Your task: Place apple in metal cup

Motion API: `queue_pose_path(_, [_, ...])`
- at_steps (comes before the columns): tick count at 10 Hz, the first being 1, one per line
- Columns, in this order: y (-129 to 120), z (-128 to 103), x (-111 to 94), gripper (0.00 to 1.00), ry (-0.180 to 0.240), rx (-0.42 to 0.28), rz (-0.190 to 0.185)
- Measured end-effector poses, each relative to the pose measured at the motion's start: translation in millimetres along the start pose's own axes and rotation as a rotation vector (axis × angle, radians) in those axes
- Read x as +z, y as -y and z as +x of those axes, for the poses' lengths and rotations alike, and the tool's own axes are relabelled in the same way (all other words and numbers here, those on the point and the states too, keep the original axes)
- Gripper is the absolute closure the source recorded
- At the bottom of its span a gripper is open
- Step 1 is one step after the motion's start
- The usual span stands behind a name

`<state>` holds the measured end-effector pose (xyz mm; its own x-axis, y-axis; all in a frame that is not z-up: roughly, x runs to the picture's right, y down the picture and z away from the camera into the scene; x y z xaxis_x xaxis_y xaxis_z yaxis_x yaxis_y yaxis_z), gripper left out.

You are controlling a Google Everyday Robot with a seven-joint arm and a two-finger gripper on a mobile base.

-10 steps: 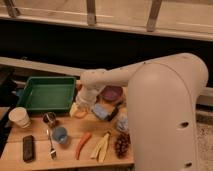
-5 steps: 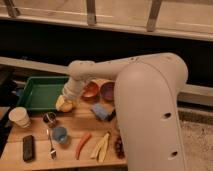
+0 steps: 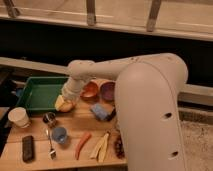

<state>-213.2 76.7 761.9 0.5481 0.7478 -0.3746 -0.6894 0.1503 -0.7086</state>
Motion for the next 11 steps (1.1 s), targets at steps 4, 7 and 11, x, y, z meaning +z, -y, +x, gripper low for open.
queue_pose_path(4, [-52,-26,10,1.0,-0.02,-0.15,0.013])
queue_pose_path(7, [-68,-33,36,0.75,-0.057,-0.187,-0.004])
queue_pose_path(11, [-68,-34,63,0.36,-0.092,-0.182,-0.034])
